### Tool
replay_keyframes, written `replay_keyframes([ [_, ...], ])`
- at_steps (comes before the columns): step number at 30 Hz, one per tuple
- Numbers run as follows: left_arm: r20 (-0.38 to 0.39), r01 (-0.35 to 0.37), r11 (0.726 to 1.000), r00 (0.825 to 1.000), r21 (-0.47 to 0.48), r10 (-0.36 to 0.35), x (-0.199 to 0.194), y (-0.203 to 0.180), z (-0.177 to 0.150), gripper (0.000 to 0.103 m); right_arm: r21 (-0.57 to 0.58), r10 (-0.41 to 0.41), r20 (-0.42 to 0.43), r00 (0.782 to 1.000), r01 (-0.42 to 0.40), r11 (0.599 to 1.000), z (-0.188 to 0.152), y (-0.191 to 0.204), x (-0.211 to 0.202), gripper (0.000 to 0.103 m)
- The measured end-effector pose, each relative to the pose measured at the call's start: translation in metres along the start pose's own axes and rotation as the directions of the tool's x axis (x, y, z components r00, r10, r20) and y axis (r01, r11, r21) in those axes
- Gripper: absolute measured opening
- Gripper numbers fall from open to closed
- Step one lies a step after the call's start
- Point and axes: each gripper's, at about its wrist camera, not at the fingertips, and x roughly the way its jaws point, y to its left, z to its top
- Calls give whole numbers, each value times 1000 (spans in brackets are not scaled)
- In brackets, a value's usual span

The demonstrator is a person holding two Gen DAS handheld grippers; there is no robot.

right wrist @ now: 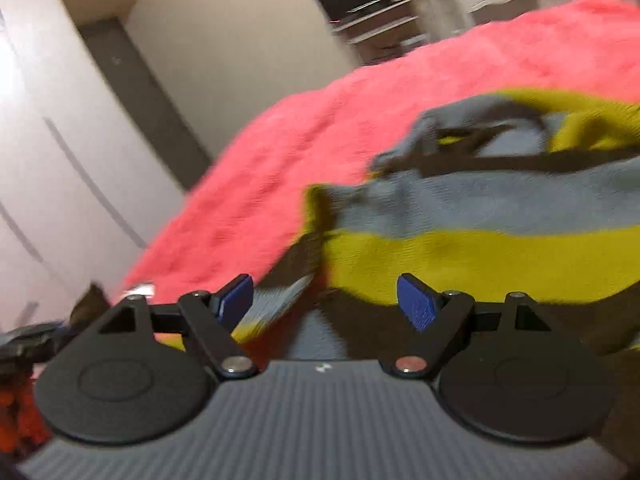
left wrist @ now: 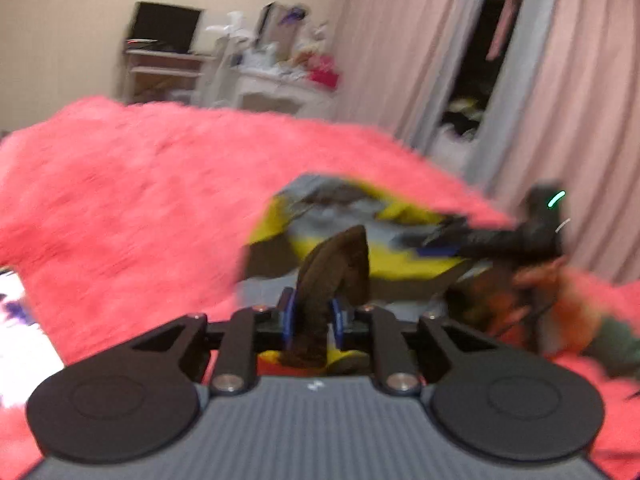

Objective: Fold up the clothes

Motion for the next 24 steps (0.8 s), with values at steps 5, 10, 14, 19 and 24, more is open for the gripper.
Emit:
replay_keyframes([
  [5, 84, -38, 995, 995, -89, 45, -14, 20, 10, 19, 94, 70, 13, 997, -71, 993, 11, -12, 1, 83],
  [10, 255, 106, 992, 963, -71, -84, -45, 11, 15, 19, 188, 202, 51, 978, -208, 960, 45, -11, 28, 82],
  [14, 254, 205, 979, 948, -19, -194, -54, -4, 13, 22, 33, 70, 147, 987, -76, 997, 85, -6, 41, 82],
  [19, 144, 214, 974, 964, 78, -224, -18, -42, 4, 33, 7, -144, 15, 989, 144, 990, 139, -53, 114, 83],
  [24, 49, 232, 964, 970, 129, -240, 54, -85, 18, 59, 308, 48, -156, 987, 3, 951, 149, -106, 170, 81],
])
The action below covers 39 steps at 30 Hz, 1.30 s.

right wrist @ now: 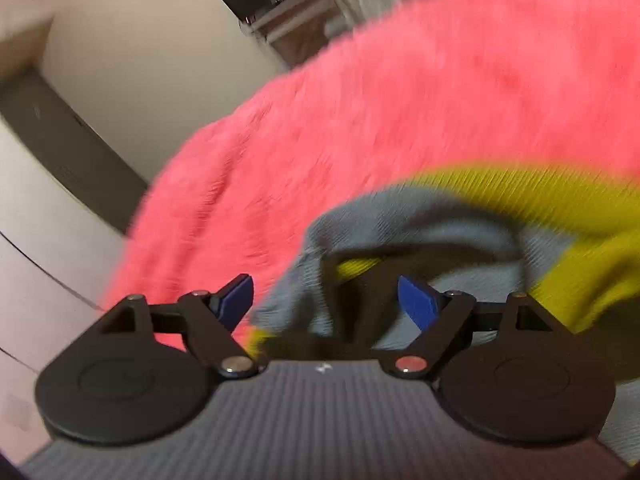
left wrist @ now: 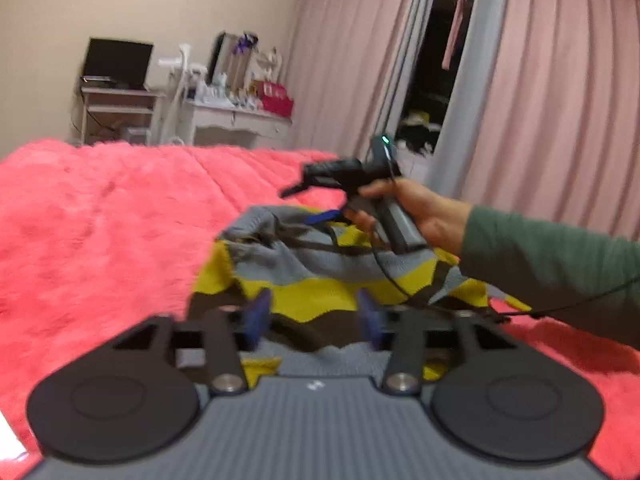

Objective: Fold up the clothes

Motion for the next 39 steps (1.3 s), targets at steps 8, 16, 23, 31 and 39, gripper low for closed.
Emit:
replay_keyframes([
  [8, -6, 3, 999, 1000, 43, -3, 110, 5, -35, 65, -89, 122, -96, 988, -131, 987, 4, 8, 45, 84],
  [16, -187, -10, 985, 981, 174, 43, 165, -2, -80, 79, -53, 309, 41, 950, -307, 950, 50, 27, 70, 81],
  [23, -198, -10, 986, 979, 168, 44, 166, 2, -82, 81, -170, 107, -17, 994, -108, 979, 84, 53, 77, 80],
  [31, -202, -14, 988, 978, 154, 45, 159, 4, -75, 82, -351, -48, -372, 927, -92, 932, 47, 71, 117, 80],
  [39, -206, -1, 991, 978, 134, 29, 162, 11, -75, 84, -423, -295, -50, 954, 248, 872, 98, 126, 125, 78],
])
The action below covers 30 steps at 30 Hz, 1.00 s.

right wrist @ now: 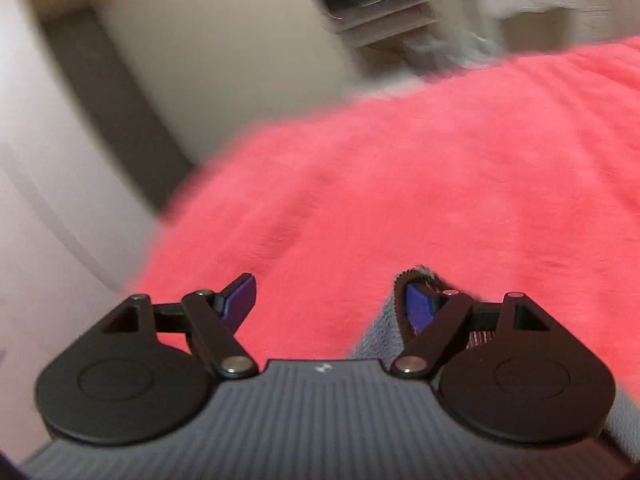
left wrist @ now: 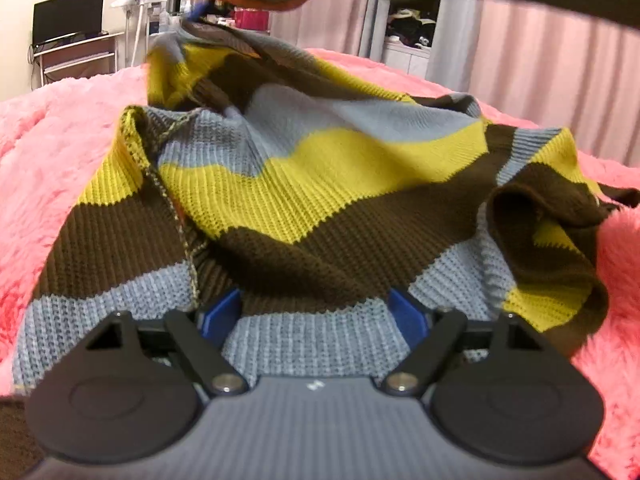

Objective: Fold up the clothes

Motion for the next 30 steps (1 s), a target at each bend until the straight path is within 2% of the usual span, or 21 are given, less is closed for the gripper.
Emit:
replay_keyframes([
  [1, 1, 4, 1000, 1000, -2, -4, 0, 1, 0, 85, -53, -84, -56, 995, 81, 995, -8, 0, 6, 77],
  [2, 1, 9, 1000, 1000, -5, -9, 1, 2, 0, 85, -56, -79, -47, 996, 77, 995, -18, -3, -1, 77],
  [3, -1, 16, 1000, 1000, -10, -16, 2, 4, 0, 86, -39, -53, -31, 998, 52, 998, -24, -2, -6, 77],
  [4, -3, 22, 1000, 1000, -17, -22, 3, 6, 0, 87, 17, 22, 12, 1000, -23, 1000, -39, -11, -25, 78],
  [6, -3, 33, 999, 999, -25, -33, 2, 9, 1, 88, 134, 132, 132, 982, -149, 980, -79, -39, -71, 78],
  [7, -2, 35, 999, 999, -26, -35, 1, 9, 1, 88, 168, 129, 174, 976, -158, 973, -104, -47, -95, 78],
  [9, -1, 37, 999, 999, -26, -37, -2, 10, 1, 88, 225, 96, 244, 965, -153, 962, -159, -60, -145, 78],
  [11, 1, 37, 999, 999, -24, -37, -4, 10, 2, 88, 245, -16, 275, 961, -54, 968, -205, -67, -183, 78],
  [12, 2, 37, 999, 999, -24, -37, -5, 10, 3, 88, 256, -85, 293, 952, 7, 967, -229, -70, -203, 79],
  [13, 4, 35, 999, 999, -21, -34, -6, 9, 3, 88, 291, -188, 318, 929, 93, 952, -271, -77, -227, 80],
  [15, 29, 26, 1000, 999, -18, -25, -13, 8, 6, 88, 335, -260, 339, 904, 142, 931, -319, -86, -247, 81],
  [17, 81, 8, 1000, 997, -27, -6, -24, 8, 9, 88, 400, -274, 337, 901, 126, 908, -366, -97, -259, 81],
  [19, 166, -39, 999, 985, -25, 42, -44, 8, 12, 88, 494, -185, 294, 938, 16, 869, -404, -114, -270, 81],
  [21, 237, -95, 995, 968, 28, 86, -68, 1, 14, 89, 445, -155, 323, 934, -6, 895, -411, -112, -281, 81],
  [22, 256, -120, 990, 962, 72, 98, -79, -6, 15, 90, 383, -154, 318, 935, 22, 924, -410, -104, -285, 80],
  [23, 271, -137, 981, 958, 140, 95, -92, -16, 16, 90, 326, -164, 304, 939, 59, 944, -412, -97, -292, 81],
  [25, 269, -131, 953, 961, 273, 55, -109, -37, 13, 93, 110, -209, 254, 944, 187, 976, -414, -64, -293, 79],
  [26, 243, -122, 931, 969, 343, 37, -114, -50, 12, 94, -3, -226, 239, 945, 233, 972, -418, -47, -294, 79],
  [27, 218, -117, 919, 975, 377, 35, -114, -57, 11, 94, -158, -252, 220, 942, 289, 944, -419, -24, -283, 79],
  [28, 181, -113, 904, 983, 412, 41, -109, -65, 7, 94, -239, -278, 199, 940, 321, 916, -422, -14, -277, 79],
  [30, 115, -111, 891, 991, 440, 67, -96, -71, -1, 93, -292, -310, 150, 939, 341, 893, -421, -11, -260, 78],
])
